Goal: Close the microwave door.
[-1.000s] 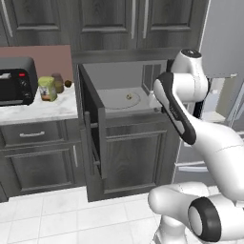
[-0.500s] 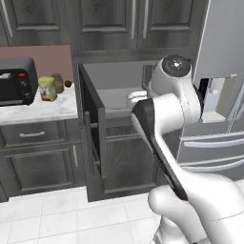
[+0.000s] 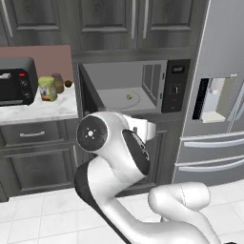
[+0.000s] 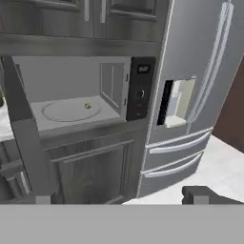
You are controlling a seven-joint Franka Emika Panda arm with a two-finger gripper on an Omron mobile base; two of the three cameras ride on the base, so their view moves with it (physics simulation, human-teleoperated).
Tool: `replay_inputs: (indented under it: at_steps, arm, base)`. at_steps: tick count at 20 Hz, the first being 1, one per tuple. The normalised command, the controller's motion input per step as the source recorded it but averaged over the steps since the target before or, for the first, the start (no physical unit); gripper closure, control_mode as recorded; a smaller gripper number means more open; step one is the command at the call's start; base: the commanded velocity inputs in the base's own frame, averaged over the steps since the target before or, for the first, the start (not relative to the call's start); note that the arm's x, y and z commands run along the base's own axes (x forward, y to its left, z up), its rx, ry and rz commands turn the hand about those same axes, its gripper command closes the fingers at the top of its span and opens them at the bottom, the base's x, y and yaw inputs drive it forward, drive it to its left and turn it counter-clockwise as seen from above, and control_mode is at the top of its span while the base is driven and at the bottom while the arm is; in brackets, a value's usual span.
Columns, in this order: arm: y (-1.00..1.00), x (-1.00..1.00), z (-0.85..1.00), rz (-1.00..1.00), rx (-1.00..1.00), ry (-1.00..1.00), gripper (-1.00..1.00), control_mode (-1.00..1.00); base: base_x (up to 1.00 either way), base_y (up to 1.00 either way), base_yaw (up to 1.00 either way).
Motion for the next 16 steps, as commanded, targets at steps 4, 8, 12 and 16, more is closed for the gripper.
replay_inputs:
  at_steps: [4,8,12,16]
  arm:
    - [1.0,0.06,-0.44,-0.46,-0.06,-0.16,-1.0,-1.0]
    - [1.0,0.32,-0.58,-0.46,-0.06,-0.19,-1.0,-1.0]
    - [0.85,0.62,-0.59,-0.38,-0.08,-0.06,-1.0,-1.0]
    - [0.13,0.72,-0.57,-0.19,-0.03,-0.01,-1.0,-1.0]
  base:
    - [0.0,0.0,0.0]
    - [0.0,0.0,0.0]
    - [0.0,0.0,0.0]
    - [0.0,0.0,0.0]
